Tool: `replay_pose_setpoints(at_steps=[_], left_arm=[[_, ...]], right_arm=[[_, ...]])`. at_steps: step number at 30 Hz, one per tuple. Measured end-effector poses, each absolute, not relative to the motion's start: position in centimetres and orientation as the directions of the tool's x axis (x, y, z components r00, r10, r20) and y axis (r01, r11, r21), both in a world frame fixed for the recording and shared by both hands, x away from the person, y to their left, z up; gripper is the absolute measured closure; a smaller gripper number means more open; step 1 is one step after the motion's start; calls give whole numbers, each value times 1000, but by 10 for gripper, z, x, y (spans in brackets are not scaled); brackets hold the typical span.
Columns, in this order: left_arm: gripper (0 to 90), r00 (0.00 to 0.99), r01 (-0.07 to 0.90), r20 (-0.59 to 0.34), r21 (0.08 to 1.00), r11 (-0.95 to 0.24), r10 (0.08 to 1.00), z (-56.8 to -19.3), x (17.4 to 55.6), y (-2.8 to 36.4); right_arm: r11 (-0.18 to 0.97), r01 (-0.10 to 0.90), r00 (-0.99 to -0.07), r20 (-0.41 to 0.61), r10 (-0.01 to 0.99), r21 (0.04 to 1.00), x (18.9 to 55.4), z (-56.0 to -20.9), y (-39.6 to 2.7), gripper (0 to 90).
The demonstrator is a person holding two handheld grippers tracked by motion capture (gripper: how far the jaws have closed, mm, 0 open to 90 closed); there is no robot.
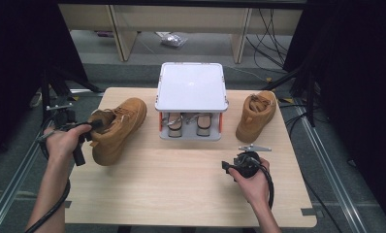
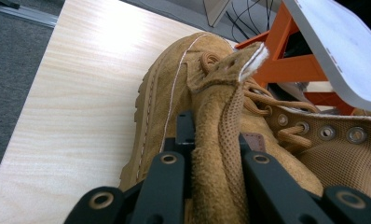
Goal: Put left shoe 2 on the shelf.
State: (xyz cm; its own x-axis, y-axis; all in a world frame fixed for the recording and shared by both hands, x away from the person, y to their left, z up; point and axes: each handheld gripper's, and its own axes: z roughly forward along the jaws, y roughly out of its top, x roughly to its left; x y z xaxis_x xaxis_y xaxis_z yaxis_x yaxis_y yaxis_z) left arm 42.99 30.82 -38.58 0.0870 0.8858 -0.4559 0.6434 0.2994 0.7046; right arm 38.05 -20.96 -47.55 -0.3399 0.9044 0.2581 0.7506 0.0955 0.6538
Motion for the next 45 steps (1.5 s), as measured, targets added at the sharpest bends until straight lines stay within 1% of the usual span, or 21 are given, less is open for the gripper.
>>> replay_pose_setpoints(at_steps=[2, 4, 14, 15, 18, 19, 21, 24, 25, 26, 29, 30, 31, 32, 33, 34, 35, 41, 42, 45], left_arm=[[823, 94, 640, -460, 707, 300, 883, -385, 431, 310], [823, 91, 636, -465, 708, 308, 881, -383, 431, 310], [822, 96, 621, -488, 711, 331, 867, -376, 435, 309], [822, 88, 619, -499, 706, 345, 862, -376, 436, 309], [822, 97, 619, -492, 711, 334, 865, -376, 437, 308], [822, 101, 615, -489, 715, 332, 866, -376, 437, 308], [822, 87, 614, -498, 708, 348, 863, -376, 439, 306], [822, 92, 612, -496, 712, 344, 864, -375, 440, 305], [822, 83, 608, -507, 708, 360, 858, -375, 441, 304], [822, 94, 609, -507, 710, 354, 857, -375, 442, 305], [822, 85, 608, -509, 708, 360, 857, -372, 443, 304], [822, 98, 601, -502, 718, 351, 859, -371, 444, 304], [822, 96, 604, -519, 708, 365, 849, -370, 445, 302], [822, 98, 601, -517, 712, 363, 850, -369, 445, 302], [822, 91, 598, -514, 713, 366, 853, -367, 445, 302], [822, 91, 599, -515, 712, 366, 853, -367, 445, 302], [822, 91, 596, -519, 712, 371, 850, -365, 446, 302], [822, 100, 595, -513, 718, 362, 853, -359, 448, 301], [822, 100, 595, -516, 717, 364, 851, -359, 448, 301], [822, 99, 592, -522, 715, 371, 847, -357, 449, 301]], right_arm=[[109, 741, -345, 237, 908, 662, 381, -477, -210, 458], [106, 752, -330, 233, 915, 650, 380, -476, -210, 458], [100, 755, -336, 250, 908, 648, 380, -476, -210, 457], [109, 747, -343, 239, 908, 656, 381, -476, -211, 457], [111, 752, -334, 232, 914, 650, 381, -476, -211, 458], [107, 744, -353, 252, 901, 660, 382, -477, -212, 457], [98, 753, -337, 253, 907, 651, 381, -478, -214, 457], [93, 757, -327, 250, 911, 647, 381, -477, -215, 457], [61, 771, -302, 280, 911, 633, 380, -477, -215, 457], [61, 771, -302, 280, 911, 633, 380, -477, -215, 457], [99, 753, -324, 237, 916, 650, 381, -479, -218, 457], [102, 751, -328, 234, 915, 653, 381, -479, -219, 457], [99, 752, -326, 238, 915, 651, 381, -479, -219, 457], [106, 737, -346, 238, 908, 668, 382, -479, -220, 457], [82, 756, -318, 255, 913, 649, 380, -476, -219, 457], [82, 756, -318, 255, 913, 649, 380, -476, -219, 457], [101, 734, -339, 233, 911, 672, 381, -477, -220, 457], [90, 748, -335, 257, 907, 658, 381, -477, -217, 457], [99, 736, -348, 248, 904, 670, 382, -477, -218, 457], [95, 736, -345, 250, 905, 670, 381, -477, -217, 457]])
